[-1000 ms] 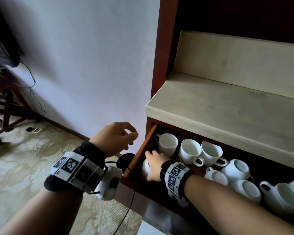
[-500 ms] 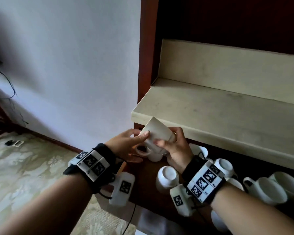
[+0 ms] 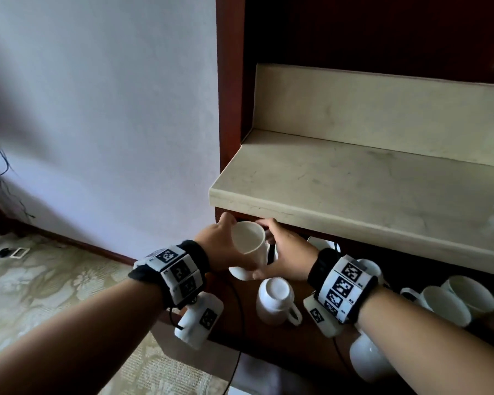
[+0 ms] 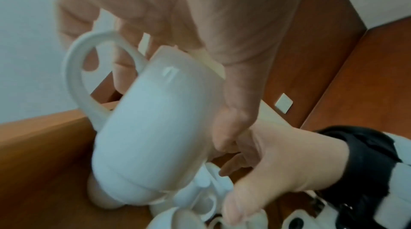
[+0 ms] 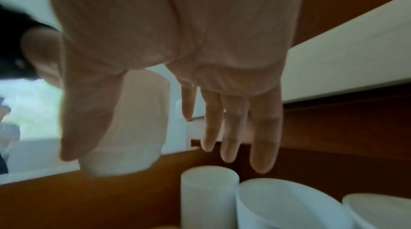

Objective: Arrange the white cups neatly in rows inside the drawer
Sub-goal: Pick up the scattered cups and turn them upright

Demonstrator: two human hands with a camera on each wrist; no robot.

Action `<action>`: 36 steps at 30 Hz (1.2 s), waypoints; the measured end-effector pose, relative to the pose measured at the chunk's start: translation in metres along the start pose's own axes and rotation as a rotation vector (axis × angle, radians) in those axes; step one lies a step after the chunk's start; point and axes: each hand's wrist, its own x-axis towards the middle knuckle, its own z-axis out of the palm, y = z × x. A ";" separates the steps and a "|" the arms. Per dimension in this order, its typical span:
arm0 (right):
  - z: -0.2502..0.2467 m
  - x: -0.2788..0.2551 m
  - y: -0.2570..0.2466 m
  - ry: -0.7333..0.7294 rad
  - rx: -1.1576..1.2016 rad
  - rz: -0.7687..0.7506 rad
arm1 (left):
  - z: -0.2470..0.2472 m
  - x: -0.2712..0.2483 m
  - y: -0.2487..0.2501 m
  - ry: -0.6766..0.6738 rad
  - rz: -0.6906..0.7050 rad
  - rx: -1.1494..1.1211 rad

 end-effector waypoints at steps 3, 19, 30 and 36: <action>0.001 0.002 0.018 -0.233 -0.333 0.146 | 0.002 0.004 0.003 -0.077 -0.065 0.187; 0.045 -0.008 0.055 -0.435 -0.590 0.177 | 0.006 0.029 0.004 -0.324 0.304 1.026; 0.065 -0.008 0.061 -0.374 -0.621 0.181 | 0.049 0.048 -0.001 -0.513 0.285 1.151; 0.067 -0.006 0.058 -0.344 -0.612 0.204 | 0.054 0.056 -0.011 -0.564 0.282 1.096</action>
